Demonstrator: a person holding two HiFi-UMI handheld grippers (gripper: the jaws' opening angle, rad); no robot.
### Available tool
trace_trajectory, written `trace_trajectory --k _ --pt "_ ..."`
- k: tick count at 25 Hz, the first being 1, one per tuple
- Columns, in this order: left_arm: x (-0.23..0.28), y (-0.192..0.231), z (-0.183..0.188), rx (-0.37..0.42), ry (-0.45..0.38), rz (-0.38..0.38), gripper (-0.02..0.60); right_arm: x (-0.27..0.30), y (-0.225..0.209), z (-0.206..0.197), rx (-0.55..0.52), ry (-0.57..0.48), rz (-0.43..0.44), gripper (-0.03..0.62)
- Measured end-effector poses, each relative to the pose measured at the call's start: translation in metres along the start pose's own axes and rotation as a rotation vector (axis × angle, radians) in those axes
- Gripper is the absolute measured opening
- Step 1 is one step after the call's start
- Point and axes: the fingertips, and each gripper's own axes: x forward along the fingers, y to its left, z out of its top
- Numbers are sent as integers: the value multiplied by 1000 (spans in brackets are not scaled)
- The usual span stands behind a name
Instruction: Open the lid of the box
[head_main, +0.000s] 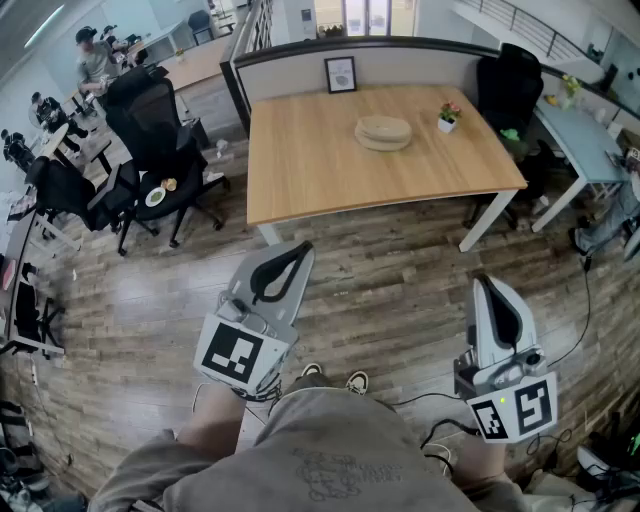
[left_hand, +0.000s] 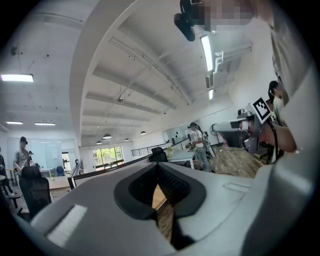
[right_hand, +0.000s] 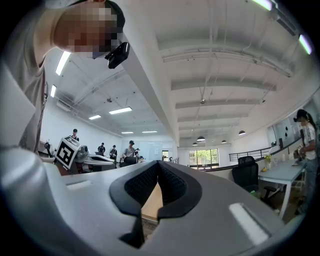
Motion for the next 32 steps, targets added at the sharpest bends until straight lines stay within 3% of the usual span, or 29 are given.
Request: trace_trajectory --k 12,17,18,19,20,21,22,32 --pt "-3 -5 -1 -28 -2 -9 0 -6 0 -6 1 6 -22 11" --pt "0 2 0 10 -50 25 0 -7 -6 -11 -5 25 -37 14" --pt "2 5 -1 15 -49 41 30 -7 -9 -13 -2 35 -46 15" --pt "4 6 -2 16 -40 47 184 -7 -11 -15 2 41 -57 28" --pt "6 7 -4 14 -30 47 232 -6 -14 -16 6 38 -73 95" --pt "7 7 -5 10 -23 45 240 -7 -18 -16 12 26 -94 211" --pt "8 7 -6 5 -17 44 269 -8 -21 -15 16 11 -116 236" --pt "24 4 -9 -14 -3 30 287 -12 -45 -27 22 27 -175 253"
